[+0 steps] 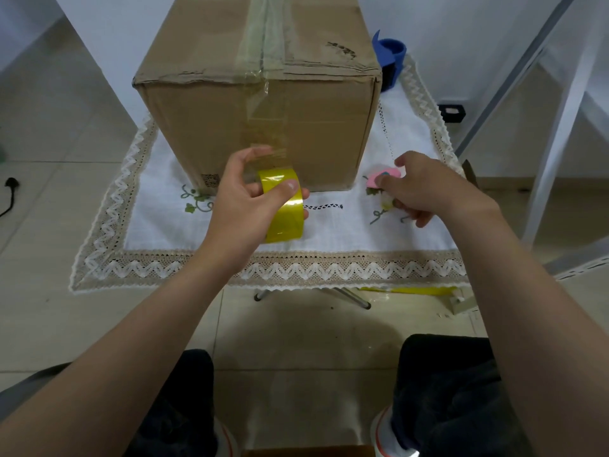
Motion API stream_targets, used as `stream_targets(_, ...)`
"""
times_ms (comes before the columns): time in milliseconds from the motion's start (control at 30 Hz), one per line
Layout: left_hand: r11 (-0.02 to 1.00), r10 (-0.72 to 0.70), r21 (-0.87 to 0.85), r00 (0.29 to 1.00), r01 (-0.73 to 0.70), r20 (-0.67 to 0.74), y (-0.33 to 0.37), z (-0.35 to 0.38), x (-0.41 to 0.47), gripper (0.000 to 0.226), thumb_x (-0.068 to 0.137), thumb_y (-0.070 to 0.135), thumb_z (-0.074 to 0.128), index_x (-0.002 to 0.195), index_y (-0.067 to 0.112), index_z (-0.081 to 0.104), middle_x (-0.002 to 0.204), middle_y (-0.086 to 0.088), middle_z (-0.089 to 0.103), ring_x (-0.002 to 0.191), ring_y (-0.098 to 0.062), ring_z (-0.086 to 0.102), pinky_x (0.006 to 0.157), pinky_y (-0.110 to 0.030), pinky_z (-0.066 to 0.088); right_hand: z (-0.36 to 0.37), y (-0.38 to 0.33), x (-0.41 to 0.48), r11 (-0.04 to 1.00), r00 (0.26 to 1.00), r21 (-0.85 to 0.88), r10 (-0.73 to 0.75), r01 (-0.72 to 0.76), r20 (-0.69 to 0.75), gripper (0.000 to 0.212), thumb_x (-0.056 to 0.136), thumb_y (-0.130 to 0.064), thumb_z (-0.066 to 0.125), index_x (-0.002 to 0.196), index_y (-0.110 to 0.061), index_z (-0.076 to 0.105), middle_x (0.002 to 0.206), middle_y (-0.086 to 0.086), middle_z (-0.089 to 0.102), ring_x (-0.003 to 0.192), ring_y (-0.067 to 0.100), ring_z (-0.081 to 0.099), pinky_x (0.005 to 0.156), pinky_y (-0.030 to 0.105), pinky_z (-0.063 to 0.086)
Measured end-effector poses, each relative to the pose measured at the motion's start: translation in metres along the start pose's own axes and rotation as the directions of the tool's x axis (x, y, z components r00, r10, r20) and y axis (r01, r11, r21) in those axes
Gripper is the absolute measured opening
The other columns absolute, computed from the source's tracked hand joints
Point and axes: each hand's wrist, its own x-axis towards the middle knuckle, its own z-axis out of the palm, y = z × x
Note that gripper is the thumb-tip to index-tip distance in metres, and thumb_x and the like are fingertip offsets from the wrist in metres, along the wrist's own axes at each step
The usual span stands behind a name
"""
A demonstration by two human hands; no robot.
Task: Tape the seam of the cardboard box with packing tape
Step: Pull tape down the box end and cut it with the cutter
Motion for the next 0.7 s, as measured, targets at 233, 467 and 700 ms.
stream_targets(233, 1.0, 0.012, 0.014, 1.0, -0.013, 0.026, -0.004, -0.001, 0.001, 0.048, 0.097, 0.007, 0.073, 0.132, 0.029, 0.049, 0.093, -0.012, 0.082, 0.079, -0.032, 0.081, 0.063, -0.035, 0.064, 0.0, -0.037, -0.023, 0.994, 0.994, 0.072, -0.082, 0.077, 0.068, 0.037, 0.098, -0.049, 0.064, 0.095, -0.012, 0.067, 0.073, 0.01, 0.069, 0.041, 0.018, 0.062, 0.041, 0.025, 0.051)
stream_targets(467, 0.975, 0.09, 0.201, 0.996, -0.094, 0.026, -0.004, -0.003, -0.006, 0.053, 0.086, 0.021, 0.08, 0.126, 0.041, 0.05, 0.083, -0.023, 0.077, 0.082, -0.044, 0.076, 0.074, -0.052, 0.064, 0.038, -0.082, -0.044, 0.869, 0.921, 0.451, -0.328, 0.206, 0.211, 0.047, 0.098, -0.054, 0.061, 0.078, -0.015, 0.078, 0.069, -0.001, 0.074, 0.057, 0.016, 0.068, 0.04, 0.023, 0.044)
stream_targets(700, 0.976, 0.082, 0.197, 0.994, -0.096, 0.078, 0.001, -0.006, -0.015, 0.052, 0.087, 0.023, 0.079, 0.123, 0.046, 0.05, 0.086, -0.033, 0.072, 0.079, -0.044, 0.076, 0.06, -0.054, 0.065, 0.041, -0.087, -0.048, 0.819, 0.932, 0.54, -0.326, 0.193, 0.161, 0.046, 0.088, -0.046, 0.076, 0.087, 0.0, 0.077, 0.067, 0.002, 0.067, 0.063, 0.013, 0.063, 0.051, 0.026, 0.041)
